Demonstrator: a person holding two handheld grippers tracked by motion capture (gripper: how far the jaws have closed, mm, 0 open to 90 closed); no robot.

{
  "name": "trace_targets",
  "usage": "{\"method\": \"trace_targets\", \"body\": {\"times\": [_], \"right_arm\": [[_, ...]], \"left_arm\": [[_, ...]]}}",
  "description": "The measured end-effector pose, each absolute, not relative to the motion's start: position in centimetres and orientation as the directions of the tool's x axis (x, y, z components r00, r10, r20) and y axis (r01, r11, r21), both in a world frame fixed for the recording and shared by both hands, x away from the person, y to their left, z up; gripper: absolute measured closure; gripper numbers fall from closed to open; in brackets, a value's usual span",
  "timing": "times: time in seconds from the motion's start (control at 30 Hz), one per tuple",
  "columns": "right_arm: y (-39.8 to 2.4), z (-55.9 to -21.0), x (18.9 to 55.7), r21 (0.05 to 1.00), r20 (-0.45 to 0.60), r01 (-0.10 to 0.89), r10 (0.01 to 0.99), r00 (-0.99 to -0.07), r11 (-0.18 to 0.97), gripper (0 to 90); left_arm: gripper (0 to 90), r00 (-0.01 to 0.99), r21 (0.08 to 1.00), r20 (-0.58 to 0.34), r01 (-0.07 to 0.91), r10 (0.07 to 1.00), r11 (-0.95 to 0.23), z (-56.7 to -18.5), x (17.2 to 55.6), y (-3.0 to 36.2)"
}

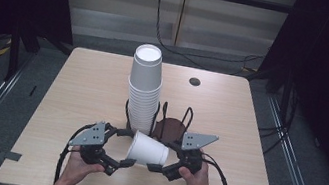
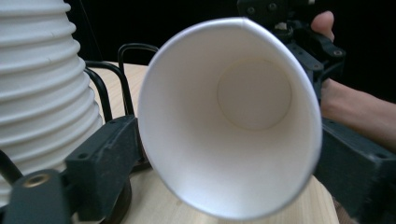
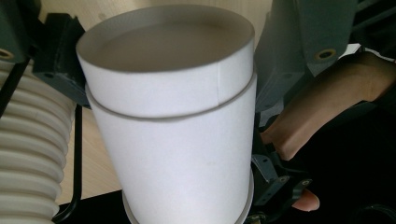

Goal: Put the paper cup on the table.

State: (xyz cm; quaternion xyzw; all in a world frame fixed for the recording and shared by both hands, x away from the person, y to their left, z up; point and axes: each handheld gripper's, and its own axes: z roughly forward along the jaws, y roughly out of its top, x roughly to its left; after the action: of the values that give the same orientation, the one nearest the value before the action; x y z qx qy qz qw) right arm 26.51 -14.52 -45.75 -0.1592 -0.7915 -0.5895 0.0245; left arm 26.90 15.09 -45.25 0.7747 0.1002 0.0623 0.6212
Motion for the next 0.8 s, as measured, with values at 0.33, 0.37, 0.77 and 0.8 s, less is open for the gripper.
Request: {"method": "trace_targets", "body": {"times": [0.33,0.37,0.77,0.8], "right_arm": [[-14.3,-45.9,26.5,0.922,0.231,0.285,0.217,-0.948,0.262,23.4],[-14.3,-45.9,26.5,0.922,0.23,0.284,0.218,-0.949,0.264,23.4],[-14.2,-46.0,26.7,0.92,0.23,0.282,0.206,-0.951,0.272,23.3],[-14.1,-46.1,26.7,0.919,0.233,0.284,0.204,-0.951,0.275,23.3]], "left_arm": [[0.0,0.978,0.972,-0.072,0.113,0.197,-0.206,-45.6,27.7,14.3],[0.0,0.978,0.971,-0.064,0.107,0.199,-0.216,-45.6,27.7,14.2],[1.6,0.982,0.971,-0.076,0.112,0.171,-0.211,-45.7,27.8,13.4],[1.7,0.983,0.97,-0.076,0.112,0.167,-0.215,-45.7,27.8,13.3]]}}
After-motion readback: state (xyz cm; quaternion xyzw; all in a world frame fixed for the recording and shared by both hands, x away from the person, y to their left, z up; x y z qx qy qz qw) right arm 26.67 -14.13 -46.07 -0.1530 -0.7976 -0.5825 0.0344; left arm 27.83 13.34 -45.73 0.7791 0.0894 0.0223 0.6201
